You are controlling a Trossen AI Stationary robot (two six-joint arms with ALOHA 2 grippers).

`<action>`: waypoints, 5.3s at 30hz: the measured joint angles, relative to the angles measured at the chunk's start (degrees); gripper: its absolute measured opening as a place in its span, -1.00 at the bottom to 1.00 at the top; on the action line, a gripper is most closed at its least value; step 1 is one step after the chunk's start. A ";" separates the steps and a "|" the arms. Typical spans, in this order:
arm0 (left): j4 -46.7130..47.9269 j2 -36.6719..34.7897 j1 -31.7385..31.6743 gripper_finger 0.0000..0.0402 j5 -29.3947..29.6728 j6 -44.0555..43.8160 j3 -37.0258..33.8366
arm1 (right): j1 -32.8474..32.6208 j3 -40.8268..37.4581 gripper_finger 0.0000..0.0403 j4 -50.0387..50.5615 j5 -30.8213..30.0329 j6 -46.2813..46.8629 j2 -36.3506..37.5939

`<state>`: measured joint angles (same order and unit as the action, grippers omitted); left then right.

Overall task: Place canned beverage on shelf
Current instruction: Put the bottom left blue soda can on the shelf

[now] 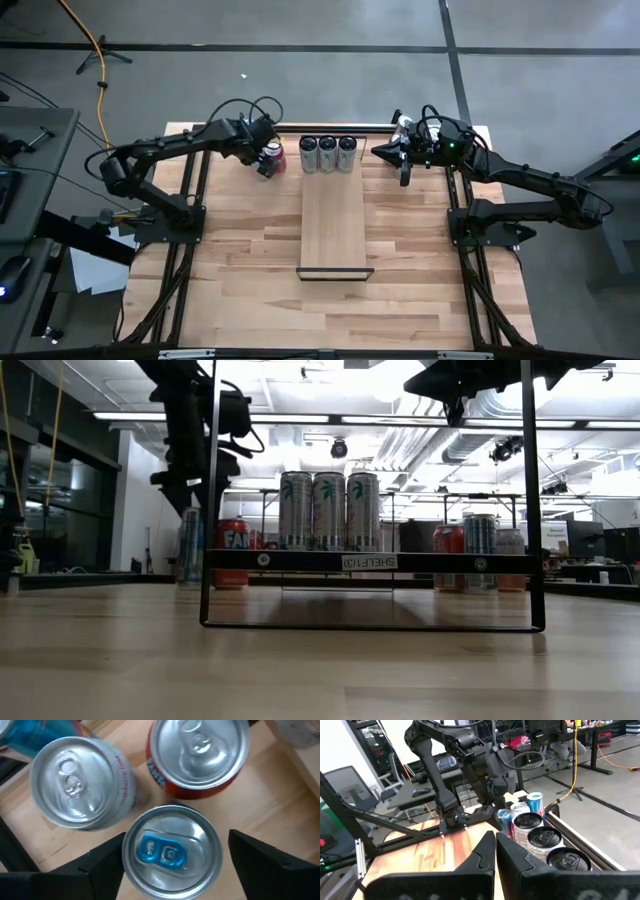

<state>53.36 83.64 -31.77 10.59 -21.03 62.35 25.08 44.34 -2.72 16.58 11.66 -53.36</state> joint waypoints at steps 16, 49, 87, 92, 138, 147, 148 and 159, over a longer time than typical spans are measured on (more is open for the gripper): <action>11.60 -10.13 4.81 -0.20 -3.58 -4.24 2.77 | 0.00 0.00 -1.00 -0.03 0.01 -0.09 0.00; 7.72 21.46 25.04 -0.13 -2.08 21.12 35.21 | -0.02 0.00 -1.00 -1.79 -4.09 1.36 -0.02; 6.44 22.38 25.18 0.05 -5.22 26.07 35.26 | -0.02 0.00 -1.00 -1.84 -4.04 1.36 0.00; 6.27 22.38 25.18 0.06 -5.45 25.80 35.26 | -0.02 0.00 -1.00 -1.84 -4.02 1.36 0.00; -26.06 -26.59 23.91 0.62 2.60 3.68 3.58 | -14.97 18.13 0.64 6.11 0.33 -2.49 -24.10; -24.26 -27.30 23.91 0.62 1.95 4.15 3.58 | -14.97 21.40 0.69 7.89 0.29 -11.21 -33.14; -24.22 -27.30 23.91 0.62 1.82 4.15 3.58 | -14.97 21.61 0.69 7.86 0.39 -12.57 -34.10; -24.24 -27.30 23.91 0.62 1.79 4.13 3.58 | -13.77 25.67 0.69 10.21 0.38 -18.30 -41.34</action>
<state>29.13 56.34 -7.86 12.38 -16.91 65.93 11.31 70.01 7.49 16.96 -6.64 -94.71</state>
